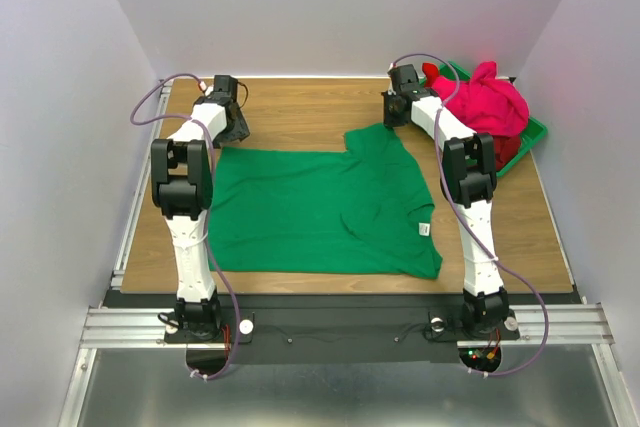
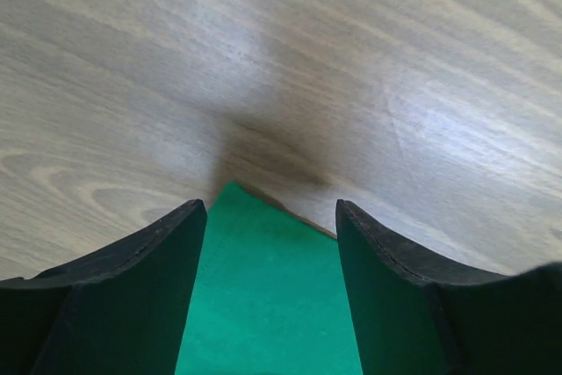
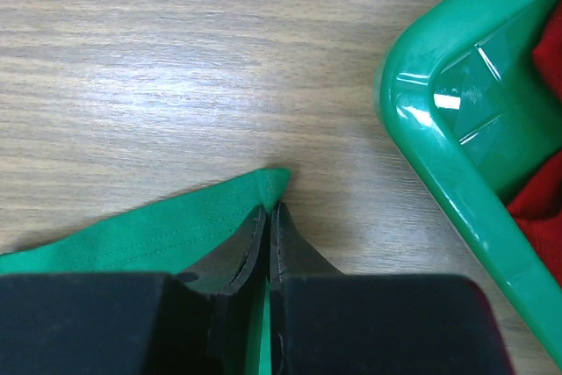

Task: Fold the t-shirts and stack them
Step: Fold the tshirt

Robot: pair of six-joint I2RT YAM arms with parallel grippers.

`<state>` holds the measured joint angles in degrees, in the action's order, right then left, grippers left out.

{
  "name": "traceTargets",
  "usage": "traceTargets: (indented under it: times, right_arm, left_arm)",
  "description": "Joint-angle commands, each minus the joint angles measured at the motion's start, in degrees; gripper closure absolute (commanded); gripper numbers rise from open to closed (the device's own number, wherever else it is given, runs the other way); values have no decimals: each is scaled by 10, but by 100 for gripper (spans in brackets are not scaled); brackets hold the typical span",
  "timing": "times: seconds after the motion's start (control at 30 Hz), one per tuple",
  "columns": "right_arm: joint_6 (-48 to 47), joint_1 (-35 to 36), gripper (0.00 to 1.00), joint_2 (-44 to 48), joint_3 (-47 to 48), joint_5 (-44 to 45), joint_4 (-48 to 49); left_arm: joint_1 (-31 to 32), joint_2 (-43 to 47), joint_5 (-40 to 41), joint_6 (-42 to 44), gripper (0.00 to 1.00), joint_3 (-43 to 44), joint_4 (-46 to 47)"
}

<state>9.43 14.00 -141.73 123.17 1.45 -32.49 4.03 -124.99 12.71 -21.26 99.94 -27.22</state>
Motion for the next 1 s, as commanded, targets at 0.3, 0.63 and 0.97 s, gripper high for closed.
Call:
traceTargets:
  times: [0.3,0.63,0.97]
  right_arm:
    - [2,9,93,9,-21,-9,-27]
    - [-1,9,93,20,-32,-7,-27]
    - [9,9,94,37,-36,-11,-27]
  left_arm:
    - [-5,21,23,-10,33,-23,-6]
    - [-7,7,29,-5,50,-12,1]
    - [-12,17,41,1,50,-21,2]
